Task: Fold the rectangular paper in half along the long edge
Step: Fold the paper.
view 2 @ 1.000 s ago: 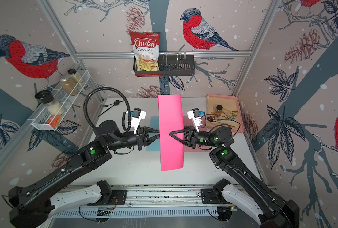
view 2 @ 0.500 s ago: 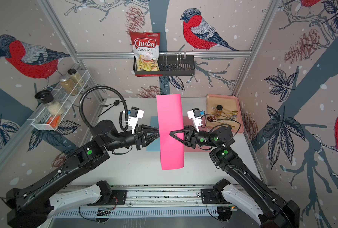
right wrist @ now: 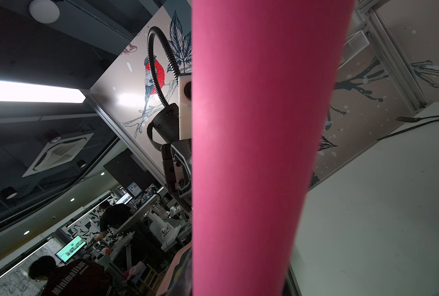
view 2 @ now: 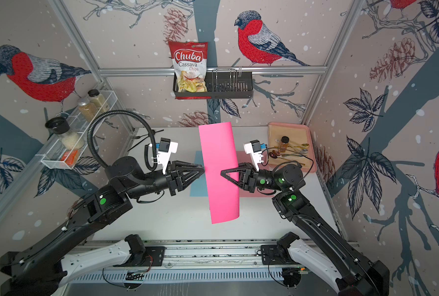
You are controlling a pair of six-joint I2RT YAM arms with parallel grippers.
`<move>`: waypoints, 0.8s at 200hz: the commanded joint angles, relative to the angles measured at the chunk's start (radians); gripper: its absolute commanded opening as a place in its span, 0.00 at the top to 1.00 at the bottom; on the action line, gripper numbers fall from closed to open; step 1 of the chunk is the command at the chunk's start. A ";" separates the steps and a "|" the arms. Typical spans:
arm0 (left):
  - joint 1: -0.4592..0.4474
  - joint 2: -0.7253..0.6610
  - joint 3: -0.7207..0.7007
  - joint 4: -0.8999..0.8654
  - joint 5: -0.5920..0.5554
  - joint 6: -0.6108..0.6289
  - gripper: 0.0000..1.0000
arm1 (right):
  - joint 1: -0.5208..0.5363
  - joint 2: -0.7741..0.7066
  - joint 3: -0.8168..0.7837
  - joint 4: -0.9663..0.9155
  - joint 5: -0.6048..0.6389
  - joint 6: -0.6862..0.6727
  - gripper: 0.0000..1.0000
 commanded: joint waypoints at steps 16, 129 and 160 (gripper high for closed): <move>0.000 -0.005 0.015 0.014 0.025 -0.002 0.70 | -0.001 0.001 0.007 0.027 0.010 -0.012 0.74; 0.000 0.012 -0.026 0.084 0.073 -0.047 0.81 | -0.010 0.001 0.006 0.033 0.021 -0.009 0.74; -0.002 0.022 -0.026 0.097 0.084 -0.052 0.99 | -0.011 0.002 0.001 0.032 0.021 -0.009 0.74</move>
